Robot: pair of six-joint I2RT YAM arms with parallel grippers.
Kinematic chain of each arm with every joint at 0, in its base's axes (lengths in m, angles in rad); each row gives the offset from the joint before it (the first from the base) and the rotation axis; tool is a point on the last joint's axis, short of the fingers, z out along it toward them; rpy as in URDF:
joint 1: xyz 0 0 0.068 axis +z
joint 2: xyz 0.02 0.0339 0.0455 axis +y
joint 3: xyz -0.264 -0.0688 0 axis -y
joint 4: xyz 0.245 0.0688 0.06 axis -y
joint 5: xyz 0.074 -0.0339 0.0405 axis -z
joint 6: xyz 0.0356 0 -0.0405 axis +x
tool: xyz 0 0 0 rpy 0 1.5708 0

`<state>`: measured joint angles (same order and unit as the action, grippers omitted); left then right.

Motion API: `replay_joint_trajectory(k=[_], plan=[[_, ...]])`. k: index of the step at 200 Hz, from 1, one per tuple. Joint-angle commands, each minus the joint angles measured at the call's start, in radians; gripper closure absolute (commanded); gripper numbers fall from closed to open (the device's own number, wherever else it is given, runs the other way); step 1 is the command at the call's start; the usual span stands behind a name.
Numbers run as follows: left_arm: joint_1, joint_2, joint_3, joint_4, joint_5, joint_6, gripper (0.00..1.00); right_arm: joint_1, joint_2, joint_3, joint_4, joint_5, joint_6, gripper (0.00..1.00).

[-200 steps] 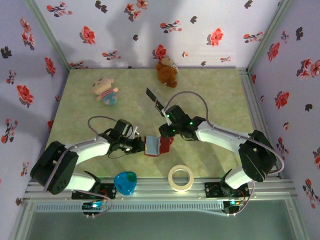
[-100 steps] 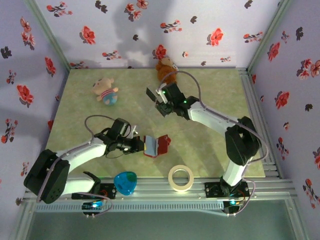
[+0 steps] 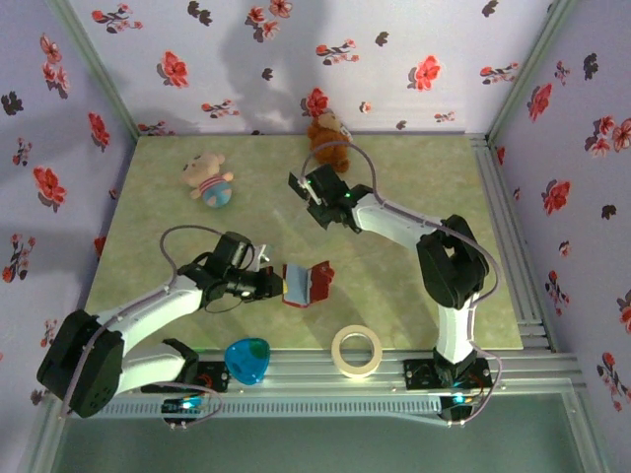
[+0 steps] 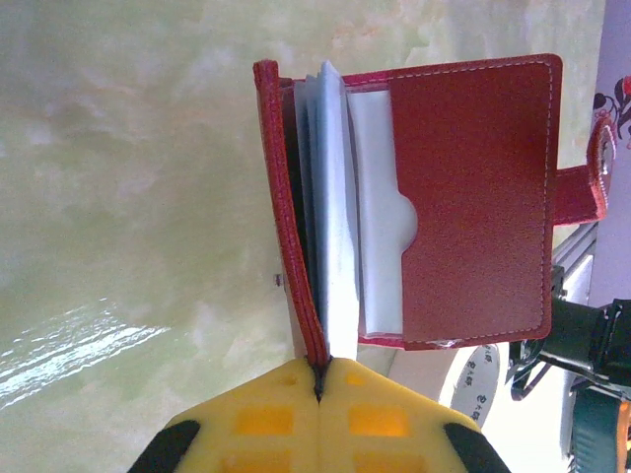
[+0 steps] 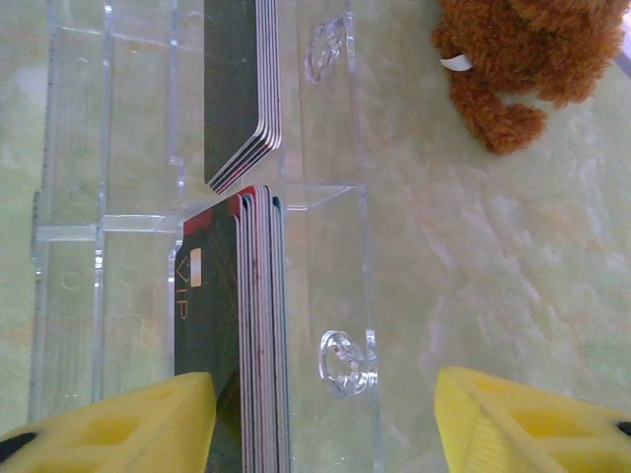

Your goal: Put the credit cards into the card holder

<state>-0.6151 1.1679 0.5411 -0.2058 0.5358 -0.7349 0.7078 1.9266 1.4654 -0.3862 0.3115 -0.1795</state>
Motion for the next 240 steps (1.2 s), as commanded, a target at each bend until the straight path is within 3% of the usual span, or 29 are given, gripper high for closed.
replay_joint_trajectory(k=[1,51,93,108,118,132,160,188,240], plan=[[-0.004,-0.035,0.002,-0.013,0.026,0.012,1.00,0.002,0.016,0.033,-0.017,0.091,-0.002,0.46],[-0.004,-0.039,-0.012,-0.032,0.026,0.022,1.00,0.010,-0.007,0.016,-0.008,0.128,0.006,0.62],[-0.004,-0.037,-0.018,-0.031,0.026,0.026,1.00,0.010,-0.009,0.012,-0.019,0.112,0.001,0.86],[-0.004,-0.025,-0.008,-0.046,0.027,0.033,1.00,0.009,-0.013,0.013,-0.035,0.093,0.006,0.88],[-0.004,-0.022,-0.008,-0.049,0.029,0.040,1.00,0.010,-0.020,0.021,-0.053,0.070,0.007,0.84],[-0.003,-0.022,-0.018,-0.045,0.029,0.047,1.00,0.000,-0.039,0.033,-0.094,0.029,0.004,0.65],[-0.003,-0.017,-0.007,-0.069,0.032,0.057,1.00,-0.098,-0.095,0.056,-0.174,-0.227,0.040,0.42],[-0.003,-0.026,-0.011,-0.068,0.033,0.065,1.00,-0.226,-0.088,0.067,-0.176,-0.496,0.120,0.34],[-0.003,-0.016,0.000,-0.088,0.034,0.074,1.00,-0.328,0.011,0.122,-0.200,-0.735,0.192,0.30]])
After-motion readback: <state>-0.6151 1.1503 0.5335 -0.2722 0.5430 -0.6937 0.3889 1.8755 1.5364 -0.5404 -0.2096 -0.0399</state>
